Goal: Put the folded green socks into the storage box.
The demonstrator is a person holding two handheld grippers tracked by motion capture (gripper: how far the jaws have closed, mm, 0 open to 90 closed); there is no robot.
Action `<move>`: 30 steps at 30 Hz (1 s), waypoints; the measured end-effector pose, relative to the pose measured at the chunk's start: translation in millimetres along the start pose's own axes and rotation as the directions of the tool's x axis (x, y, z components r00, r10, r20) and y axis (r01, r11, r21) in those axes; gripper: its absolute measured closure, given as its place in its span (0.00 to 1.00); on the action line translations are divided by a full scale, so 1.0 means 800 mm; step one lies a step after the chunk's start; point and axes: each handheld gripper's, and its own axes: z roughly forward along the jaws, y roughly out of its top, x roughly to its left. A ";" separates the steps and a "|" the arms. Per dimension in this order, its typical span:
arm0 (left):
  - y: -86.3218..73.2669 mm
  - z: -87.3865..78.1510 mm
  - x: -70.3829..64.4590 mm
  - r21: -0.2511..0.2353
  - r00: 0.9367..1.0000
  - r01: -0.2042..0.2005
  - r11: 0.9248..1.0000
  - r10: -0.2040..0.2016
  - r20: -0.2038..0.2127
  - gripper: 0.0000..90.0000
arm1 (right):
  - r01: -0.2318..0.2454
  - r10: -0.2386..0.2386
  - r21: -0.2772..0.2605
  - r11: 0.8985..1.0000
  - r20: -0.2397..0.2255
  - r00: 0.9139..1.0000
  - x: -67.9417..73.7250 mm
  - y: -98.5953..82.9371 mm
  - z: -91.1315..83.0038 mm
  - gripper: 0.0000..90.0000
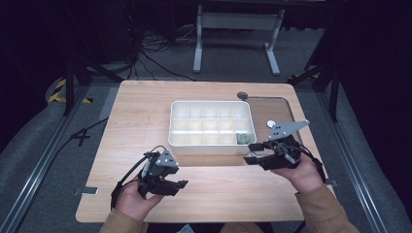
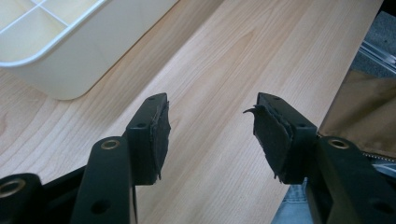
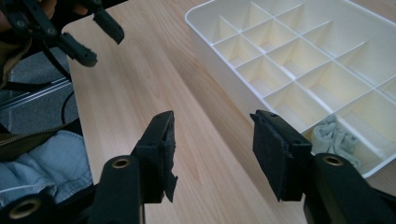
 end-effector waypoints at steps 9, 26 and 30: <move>0.000 -0.001 -0.002 0.000 1.000 -0.012 1.000 0.012 -0.003 0.50 | 0.063 -0.062 0.030 0.998 -0.033 0.998 0.034 -0.016 0.013 0.49; -0.009 0.019 0.003 0.012 0.999 -0.054 0.998 0.054 0.004 0.47 | -0.009 0.010 0.067 0.998 -0.010 1.000 0.021 -0.087 0.069 0.45; -0.012 0.025 0.006 0.014 0.999 -0.050 0.999 0.050 0.011 0.47 | -0.011 0.012 0.083 0.996 -0.007 1.000 0.020 -0.096 0.079 0.45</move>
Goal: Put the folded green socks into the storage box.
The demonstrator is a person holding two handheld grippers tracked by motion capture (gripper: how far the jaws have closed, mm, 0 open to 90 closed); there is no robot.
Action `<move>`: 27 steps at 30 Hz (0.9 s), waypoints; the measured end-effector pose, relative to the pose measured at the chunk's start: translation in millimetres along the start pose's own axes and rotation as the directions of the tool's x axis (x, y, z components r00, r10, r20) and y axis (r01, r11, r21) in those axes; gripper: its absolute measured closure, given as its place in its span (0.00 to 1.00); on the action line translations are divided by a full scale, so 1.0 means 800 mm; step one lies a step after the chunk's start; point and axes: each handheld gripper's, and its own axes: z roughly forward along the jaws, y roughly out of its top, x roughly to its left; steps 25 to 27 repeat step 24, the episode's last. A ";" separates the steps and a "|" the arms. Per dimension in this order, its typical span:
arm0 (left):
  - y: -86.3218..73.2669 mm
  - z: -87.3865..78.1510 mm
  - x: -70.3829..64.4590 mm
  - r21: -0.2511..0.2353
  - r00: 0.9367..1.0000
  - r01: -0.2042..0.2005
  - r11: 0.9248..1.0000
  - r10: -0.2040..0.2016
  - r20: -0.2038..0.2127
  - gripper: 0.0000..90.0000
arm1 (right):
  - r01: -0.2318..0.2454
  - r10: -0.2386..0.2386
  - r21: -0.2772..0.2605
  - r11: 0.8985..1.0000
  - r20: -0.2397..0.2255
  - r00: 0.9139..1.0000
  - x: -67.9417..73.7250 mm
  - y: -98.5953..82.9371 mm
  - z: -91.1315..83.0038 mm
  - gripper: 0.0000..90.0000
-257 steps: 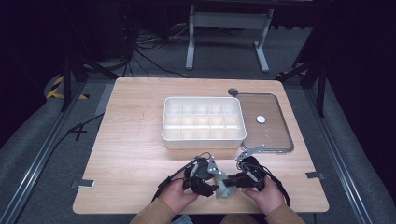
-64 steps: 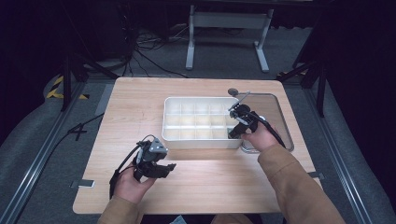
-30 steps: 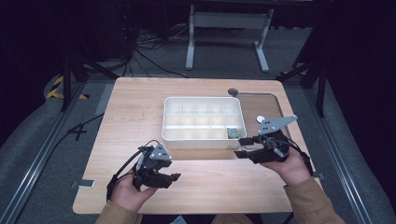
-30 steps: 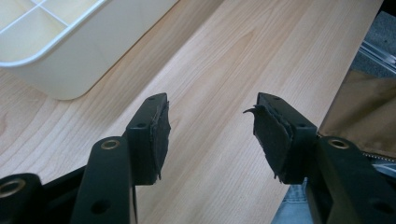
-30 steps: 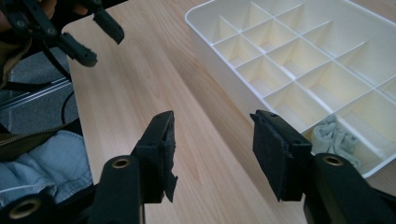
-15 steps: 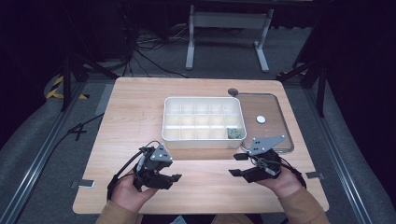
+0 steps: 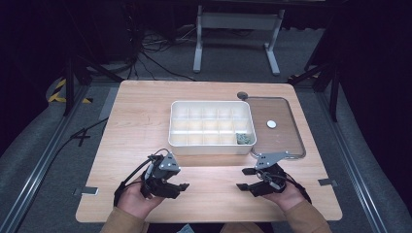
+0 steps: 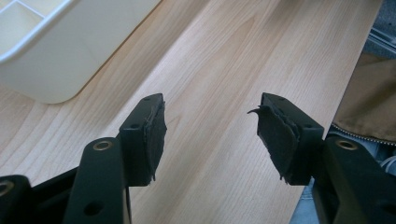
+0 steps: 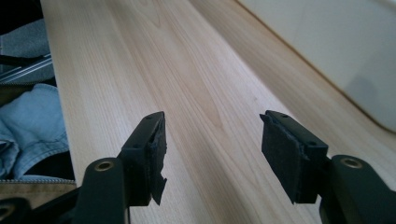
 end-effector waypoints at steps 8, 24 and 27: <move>-0.014 0.025 0.000 0.025 0.999 0.018 1.000 -0.017 -0.035 0.46 | 0.014 -0.016 0.079 0.997 0.024 1.000 0.001 -0.014 0.023 0.45; -0.027 0.052 0.001 0.124 0.994 0.005 0.992 0.009 -0.106 0.44 | 0.035 -0.036 0.045 0.998 0.019 0.999 -0.001 -0.026 0.032 0.45; -0.027 0.052 0.001 0.124 0.994 0.005 0.992 0.009 -0.106 0.44 | 0.035 -0.036 0.045 0.998 0.019 0.999 -0.001 -0.026 0.032 0.45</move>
